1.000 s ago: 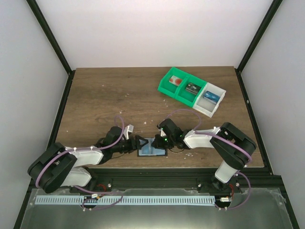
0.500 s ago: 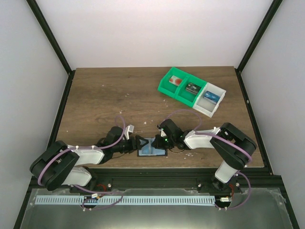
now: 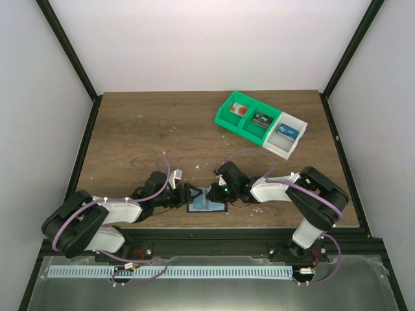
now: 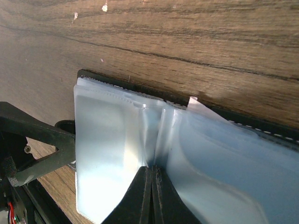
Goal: Take the credit cards out of the card holder
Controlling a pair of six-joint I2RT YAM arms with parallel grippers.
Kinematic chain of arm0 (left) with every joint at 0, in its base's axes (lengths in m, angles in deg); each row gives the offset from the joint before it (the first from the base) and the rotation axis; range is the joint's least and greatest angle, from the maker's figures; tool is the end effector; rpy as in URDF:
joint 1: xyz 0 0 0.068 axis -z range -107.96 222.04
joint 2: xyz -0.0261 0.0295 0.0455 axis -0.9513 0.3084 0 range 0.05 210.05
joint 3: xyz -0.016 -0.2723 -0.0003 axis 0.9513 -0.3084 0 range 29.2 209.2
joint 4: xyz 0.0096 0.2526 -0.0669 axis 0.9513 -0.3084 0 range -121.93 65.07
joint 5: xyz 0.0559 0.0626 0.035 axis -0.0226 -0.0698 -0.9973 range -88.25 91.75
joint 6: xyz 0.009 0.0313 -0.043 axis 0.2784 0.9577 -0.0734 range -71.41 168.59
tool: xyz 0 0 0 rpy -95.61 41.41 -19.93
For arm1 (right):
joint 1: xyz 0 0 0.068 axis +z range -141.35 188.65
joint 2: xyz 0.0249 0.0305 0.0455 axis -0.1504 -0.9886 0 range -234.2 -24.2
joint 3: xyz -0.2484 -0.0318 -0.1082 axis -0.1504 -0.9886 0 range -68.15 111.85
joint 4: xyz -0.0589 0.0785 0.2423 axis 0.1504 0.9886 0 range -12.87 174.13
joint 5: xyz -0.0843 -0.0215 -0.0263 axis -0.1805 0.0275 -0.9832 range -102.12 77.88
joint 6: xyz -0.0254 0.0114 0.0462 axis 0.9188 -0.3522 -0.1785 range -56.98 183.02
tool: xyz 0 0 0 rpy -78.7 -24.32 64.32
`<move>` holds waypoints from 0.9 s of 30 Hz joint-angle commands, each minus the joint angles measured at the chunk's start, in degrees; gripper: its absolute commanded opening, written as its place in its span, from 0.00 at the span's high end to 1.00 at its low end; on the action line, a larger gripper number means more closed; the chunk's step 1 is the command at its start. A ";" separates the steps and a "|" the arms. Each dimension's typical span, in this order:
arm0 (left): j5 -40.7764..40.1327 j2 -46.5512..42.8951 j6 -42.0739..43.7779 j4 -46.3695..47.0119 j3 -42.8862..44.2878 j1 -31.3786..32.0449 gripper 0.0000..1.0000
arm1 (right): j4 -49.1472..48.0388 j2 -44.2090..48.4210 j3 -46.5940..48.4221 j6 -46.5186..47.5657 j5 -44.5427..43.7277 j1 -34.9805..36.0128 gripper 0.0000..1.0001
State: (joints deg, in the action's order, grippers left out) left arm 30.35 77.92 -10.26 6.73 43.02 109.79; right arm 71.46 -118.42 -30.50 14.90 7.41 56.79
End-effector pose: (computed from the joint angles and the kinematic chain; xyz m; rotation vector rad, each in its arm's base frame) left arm 0.1593 -0.1449 0.1212 -0.1102 2.4619 -1.4162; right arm 0.1863 0.2256 0.1219 -0.1681 2.7436 1.0406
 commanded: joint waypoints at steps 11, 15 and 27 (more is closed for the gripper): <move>4.01 -1.81 -3.09 7.32 0.47 0.51 0.26 | 2.39 -2.11 -1.22 -0.05 -0.42 0.73 1.00; 4.22 -1.86 -3.67 7.90 0.49 0.65 0.26 | 2.40 -1.65 -1.41 -0.21 -0.54 0.73 0.99; 4.31 -0.66 -4.51 9.15 0.27 1.27 0.26 | 2.03 2.76 -1.65 -0.65 0.14 0.73 0.89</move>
State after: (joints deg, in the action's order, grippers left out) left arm 34.02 76.76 -14.50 13.30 43.02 110.71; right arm 70.80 -117.83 -31.06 14.23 7.67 56.81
